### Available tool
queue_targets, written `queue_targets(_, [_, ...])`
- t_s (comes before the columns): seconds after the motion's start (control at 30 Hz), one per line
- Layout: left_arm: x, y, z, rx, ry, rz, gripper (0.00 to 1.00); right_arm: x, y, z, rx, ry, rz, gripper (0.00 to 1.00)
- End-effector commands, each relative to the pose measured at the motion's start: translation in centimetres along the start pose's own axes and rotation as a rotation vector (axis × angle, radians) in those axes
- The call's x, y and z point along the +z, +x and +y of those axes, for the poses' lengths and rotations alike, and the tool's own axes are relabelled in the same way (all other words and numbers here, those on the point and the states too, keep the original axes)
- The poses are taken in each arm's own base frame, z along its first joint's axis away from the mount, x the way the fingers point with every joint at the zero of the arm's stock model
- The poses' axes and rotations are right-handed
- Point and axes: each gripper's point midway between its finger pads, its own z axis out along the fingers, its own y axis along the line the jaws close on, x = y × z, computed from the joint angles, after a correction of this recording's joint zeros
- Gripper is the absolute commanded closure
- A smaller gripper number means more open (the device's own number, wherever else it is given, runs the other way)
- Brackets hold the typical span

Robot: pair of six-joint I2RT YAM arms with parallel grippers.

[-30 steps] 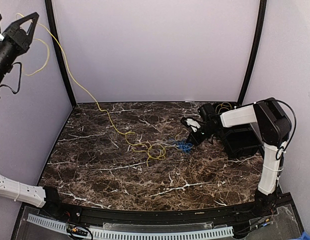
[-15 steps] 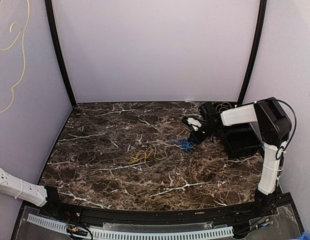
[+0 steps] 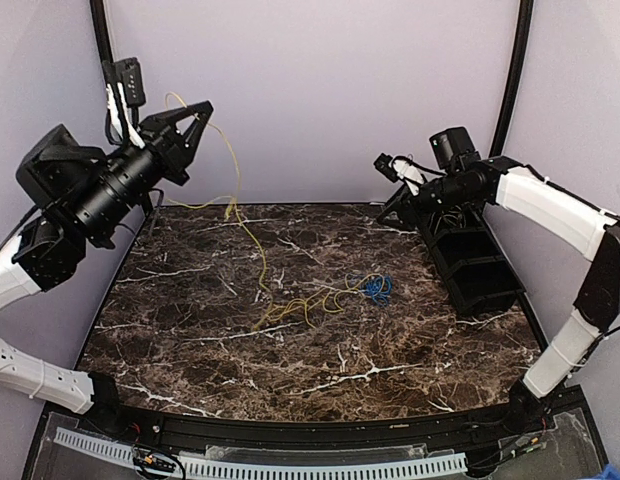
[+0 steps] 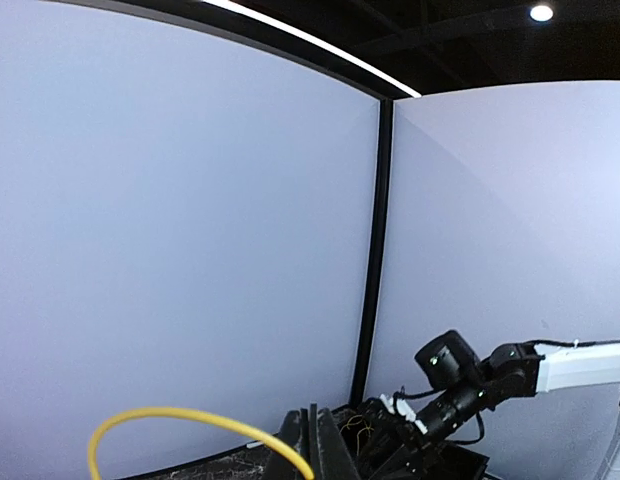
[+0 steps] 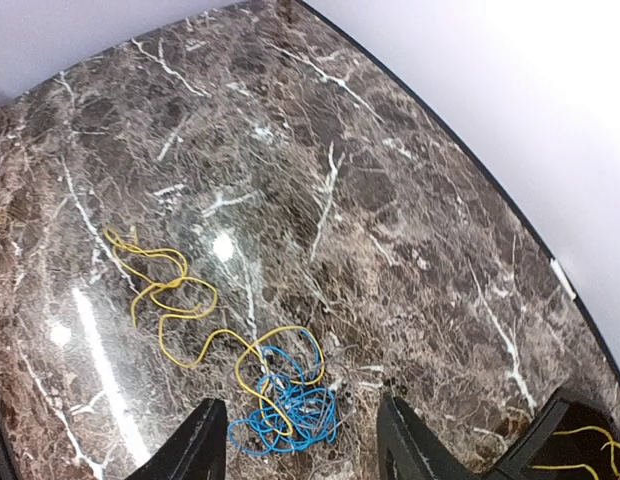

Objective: Untangle the cables

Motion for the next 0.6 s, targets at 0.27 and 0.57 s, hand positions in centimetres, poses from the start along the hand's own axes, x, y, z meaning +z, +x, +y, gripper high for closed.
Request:
queue_targets(0.27, [1.6,8.6,-0.6,-0.167,-0.015,0.012,1.0,-6.3,-10.7,7.5,-0.193,-0.186,-0.281,0.42])
queue_targets(0.57, [3.0,10.7,-1.6,-0.235,0.014,-0.01,1.0,-5.6,-15.8,11.7,-0.221,-0.333,-0.395,0.38])
